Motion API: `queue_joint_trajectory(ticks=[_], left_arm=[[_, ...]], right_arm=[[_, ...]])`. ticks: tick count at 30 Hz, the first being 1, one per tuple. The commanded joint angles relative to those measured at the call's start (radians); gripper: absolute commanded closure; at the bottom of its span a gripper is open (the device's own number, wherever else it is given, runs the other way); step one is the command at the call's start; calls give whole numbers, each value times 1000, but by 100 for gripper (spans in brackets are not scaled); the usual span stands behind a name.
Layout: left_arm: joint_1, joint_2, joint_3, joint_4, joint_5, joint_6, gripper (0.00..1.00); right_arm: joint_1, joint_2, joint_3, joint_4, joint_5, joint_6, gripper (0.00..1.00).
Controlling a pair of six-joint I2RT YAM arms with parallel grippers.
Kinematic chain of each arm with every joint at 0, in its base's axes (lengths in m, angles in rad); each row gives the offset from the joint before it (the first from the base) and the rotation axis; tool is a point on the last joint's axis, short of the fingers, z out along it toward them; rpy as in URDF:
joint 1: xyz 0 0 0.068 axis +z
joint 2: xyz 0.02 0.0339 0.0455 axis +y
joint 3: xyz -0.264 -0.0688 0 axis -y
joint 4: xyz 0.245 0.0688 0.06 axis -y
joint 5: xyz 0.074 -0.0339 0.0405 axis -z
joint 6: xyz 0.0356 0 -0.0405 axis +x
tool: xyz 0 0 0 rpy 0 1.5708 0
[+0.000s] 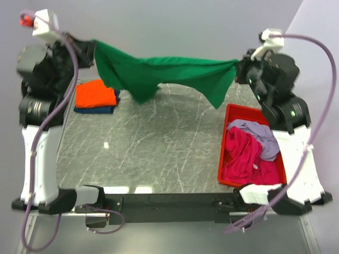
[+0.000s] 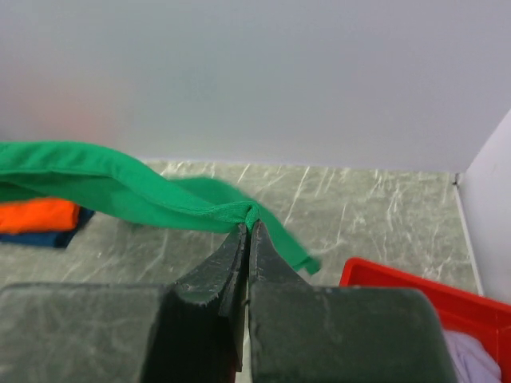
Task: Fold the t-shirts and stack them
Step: Flatten the tshirt out
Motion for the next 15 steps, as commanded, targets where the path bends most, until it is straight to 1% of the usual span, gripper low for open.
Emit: queue_joint_trajectory(ticks=[1,4,5,6,8,9,10,11,12,13,15], left_arm=[[4,-151,-113,61,66,2,100],[4,-300,-223,53,46,15,100],[4,-338,-283,27,31,20,99],[4,-407,-306,14,14,22,99],[4,-466,-345,-26,3,26,99],[4,-501,-340,-43,1,29,100],[4,-512,-305,-65,-6,40,99],[4,-517,-278,-124,-12,45,99],[4,-515,-247,-152,-17,49,99],[4,-511,-178,-181,-20,63,100],[4,-498,-117,-239,-19,69,99]], right_arm=[[-6,-127,-82,35,-54,9,100],[-6,-208,-197,30,-132,58,100],[-6,-272,-229,35,-152,72,100],[-6,-302,-283,33,-206,86,100],[-4,-389,-321,29,-250,112,100],[-4,-415,-334,21,-261,117,100],[-4,-455,-328,10,-267,118,100],[-4,-471,-317,-23,-266,117,100],[-4,-480,-282,-45,-264,111,100],[-4,-491,-259,-65,-264,106,100],[-4,-498,-192,-112,-266,105,100]])
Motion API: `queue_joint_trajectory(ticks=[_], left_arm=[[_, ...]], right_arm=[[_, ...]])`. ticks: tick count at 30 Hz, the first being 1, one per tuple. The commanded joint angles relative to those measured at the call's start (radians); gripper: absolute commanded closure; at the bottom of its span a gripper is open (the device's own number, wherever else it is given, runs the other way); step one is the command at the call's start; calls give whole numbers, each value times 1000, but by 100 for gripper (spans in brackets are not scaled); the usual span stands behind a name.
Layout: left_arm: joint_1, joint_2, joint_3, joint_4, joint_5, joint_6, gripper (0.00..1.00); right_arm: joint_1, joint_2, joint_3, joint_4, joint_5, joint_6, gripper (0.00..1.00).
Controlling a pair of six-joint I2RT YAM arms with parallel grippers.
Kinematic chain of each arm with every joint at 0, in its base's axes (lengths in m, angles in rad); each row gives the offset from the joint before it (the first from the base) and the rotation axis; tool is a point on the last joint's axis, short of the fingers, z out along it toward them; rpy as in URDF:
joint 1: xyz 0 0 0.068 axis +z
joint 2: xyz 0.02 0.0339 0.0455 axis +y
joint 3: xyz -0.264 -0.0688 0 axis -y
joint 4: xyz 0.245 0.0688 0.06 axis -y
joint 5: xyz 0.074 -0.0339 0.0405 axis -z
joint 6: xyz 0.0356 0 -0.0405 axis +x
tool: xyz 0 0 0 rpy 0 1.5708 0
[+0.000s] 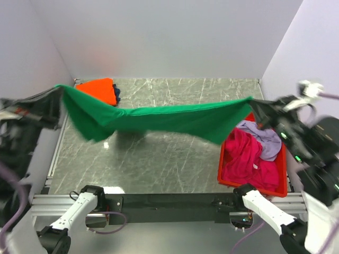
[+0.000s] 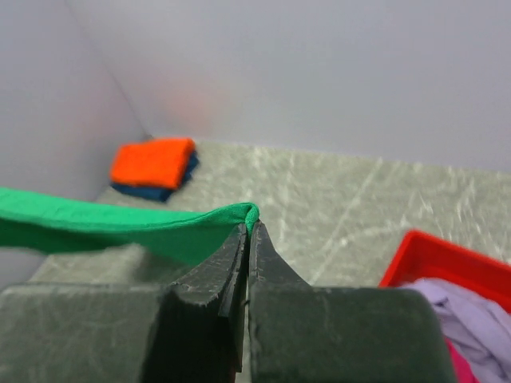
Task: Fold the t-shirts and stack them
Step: Flatten the tshirt out
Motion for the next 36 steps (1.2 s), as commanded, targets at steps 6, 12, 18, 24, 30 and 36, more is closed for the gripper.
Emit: queue_joint_trajectory(ticks=[6,12,18,24,30,36], left_arm=[[4,74,309,-118,20,32,99],[2,142,294,-62,55,21,99],[4,252,142,26,56,24,99],[16,395,75,89,78,26,99],[43,586,203,104,133,13,99],[112,778,519,110,262,0,99]], right_arm=[[-4,-38,224,-81,-20,2,100],[-4,9,234,-66,9,-15,100],[-4,100,105,14,49,-31,100],[-4,246,48,86,114,-38,100],[-12,413,153,135,137,-62,100],[-33,597,448,105,161,-96,100]])
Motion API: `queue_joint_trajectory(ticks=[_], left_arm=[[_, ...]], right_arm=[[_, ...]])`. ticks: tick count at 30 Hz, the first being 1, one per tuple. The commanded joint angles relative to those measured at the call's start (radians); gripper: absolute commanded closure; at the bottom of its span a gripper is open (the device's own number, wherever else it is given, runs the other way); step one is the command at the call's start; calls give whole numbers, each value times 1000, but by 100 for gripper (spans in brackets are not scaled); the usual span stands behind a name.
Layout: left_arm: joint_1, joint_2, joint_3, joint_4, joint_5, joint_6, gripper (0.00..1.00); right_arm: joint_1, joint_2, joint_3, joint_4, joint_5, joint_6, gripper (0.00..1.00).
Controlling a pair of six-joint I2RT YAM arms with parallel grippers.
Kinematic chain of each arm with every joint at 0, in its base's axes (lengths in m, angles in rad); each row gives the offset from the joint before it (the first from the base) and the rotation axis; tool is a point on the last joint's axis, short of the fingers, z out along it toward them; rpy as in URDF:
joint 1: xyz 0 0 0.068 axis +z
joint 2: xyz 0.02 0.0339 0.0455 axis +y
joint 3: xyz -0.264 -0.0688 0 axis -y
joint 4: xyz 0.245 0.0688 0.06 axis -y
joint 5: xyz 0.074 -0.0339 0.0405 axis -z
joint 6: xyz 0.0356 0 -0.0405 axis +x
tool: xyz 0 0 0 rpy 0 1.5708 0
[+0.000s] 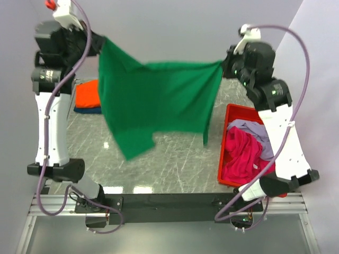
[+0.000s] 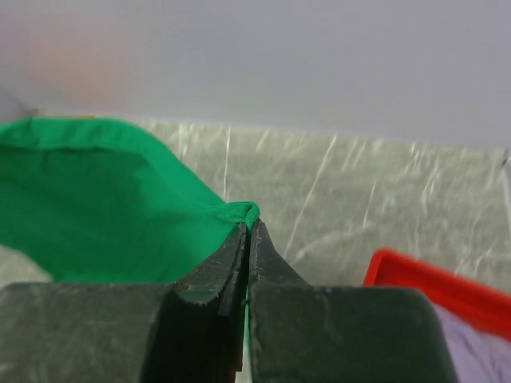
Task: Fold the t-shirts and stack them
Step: Flatten the tshirt out
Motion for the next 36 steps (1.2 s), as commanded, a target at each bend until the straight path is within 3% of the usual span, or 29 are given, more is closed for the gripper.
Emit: queue_joint_trajectory(ticks=[1,3,7,12,15,17,18,22,27,36], left_arm=[[78,27,200,99,135,-40,99],[123,18,200,157,182,-69,99],[180,-88,-63,305,291,-117,99],[180,-249,-410,394,316,-119,100],[177,-405,-841,490,280,-142,100],[178,-491,-1020,562,238,-175,99],[178,-565,-1173,581,230,-197,99],[172,-698,-1417,547,180,-261,99],[166,-867,-1555,416,126,-281,99],[165,-958,-1504,213,128,-255,99]], right_arm=[[-21,44,196,61,33,-42,100],[-26,60,270,45,30,-57,100],[-24,16,195,63,11,-79,100],[-26,-89,-211,177,20,-99,100],[-24,-146,-479,264,28,-88,100],[-26,-158,-629,301,25,-73,100],[-26,-153,-670,309,14,-53,100],[-24,-121,-807,346,-26,-16,100],[-23,-109,-897,326,-27,41,100],[7,-144,-968,246,20,96,100]])
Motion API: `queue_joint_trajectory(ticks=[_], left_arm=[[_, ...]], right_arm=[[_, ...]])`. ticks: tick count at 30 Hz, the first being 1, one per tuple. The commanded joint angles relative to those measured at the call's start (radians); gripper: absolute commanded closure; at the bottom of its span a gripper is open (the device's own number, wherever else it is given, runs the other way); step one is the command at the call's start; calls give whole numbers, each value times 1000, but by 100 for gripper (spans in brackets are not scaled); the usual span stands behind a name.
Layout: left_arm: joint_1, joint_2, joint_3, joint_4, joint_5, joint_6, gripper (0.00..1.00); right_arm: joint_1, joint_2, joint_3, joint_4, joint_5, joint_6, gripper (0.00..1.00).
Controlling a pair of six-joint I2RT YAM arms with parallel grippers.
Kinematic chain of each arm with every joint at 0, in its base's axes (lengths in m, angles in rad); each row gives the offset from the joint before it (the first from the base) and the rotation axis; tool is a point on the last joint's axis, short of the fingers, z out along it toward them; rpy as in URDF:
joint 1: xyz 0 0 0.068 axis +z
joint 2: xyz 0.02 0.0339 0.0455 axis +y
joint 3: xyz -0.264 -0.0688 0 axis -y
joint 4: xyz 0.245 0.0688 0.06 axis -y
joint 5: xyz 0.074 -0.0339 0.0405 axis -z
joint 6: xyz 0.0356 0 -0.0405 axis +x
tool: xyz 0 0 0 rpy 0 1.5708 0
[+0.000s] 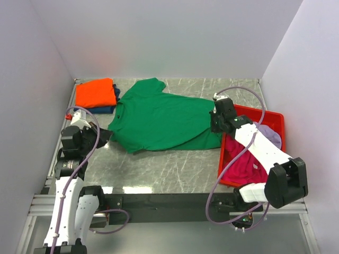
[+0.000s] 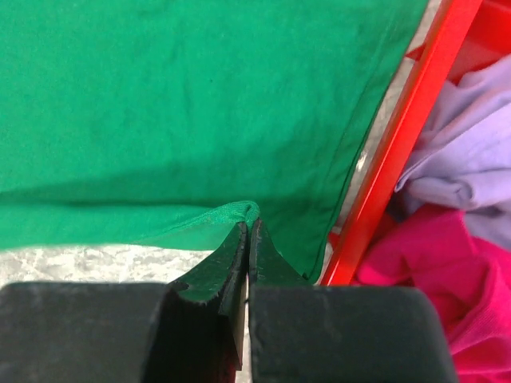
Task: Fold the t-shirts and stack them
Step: Flatten the tshirt out
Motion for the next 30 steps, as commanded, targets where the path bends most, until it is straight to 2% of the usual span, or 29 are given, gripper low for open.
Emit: queue_joint_trajectory(ticks=[1,4,11,19,22,23,25,26,28,29,30], left_arm=[[-3,-13,64,-86,5,8,99],[-3,-41,77,-125,48,2,100],[-3,-111,159,-270,29,35,99],[-3,-179,181,-424,11,68,99],[-3,-211,212,-500,-24,71,89],[-3,-223,247,-523,-44,75,84],[-1,-251,287,-583,-110,78,75],[-4,-251,320,-606,-127,74,64],[-9,-236,322,-597,-103,77,50],[-10,-231,299,-580,-53,72,31],[-10,-227,282,-564,-32,68,27]], right_arm=[[16,-66,-19,-10,33,34,100],[20,-101,-48,-24,45,50,100],[60,-183,-88,-76,56,93,100],[146,-247,-115,-163,134,152,100],[223,-270,-117,-197,186,197,100],[241,-276,-111,-210,181,224,97],[301,-276,-85,-248,200,260,81],[319,-278,-74,-265,259,274,67],[347,-278,-37,-315,301,295,59],[356,-279,-23,-328,331,303,55],[365,-284,-13,-335,338,309,54]])
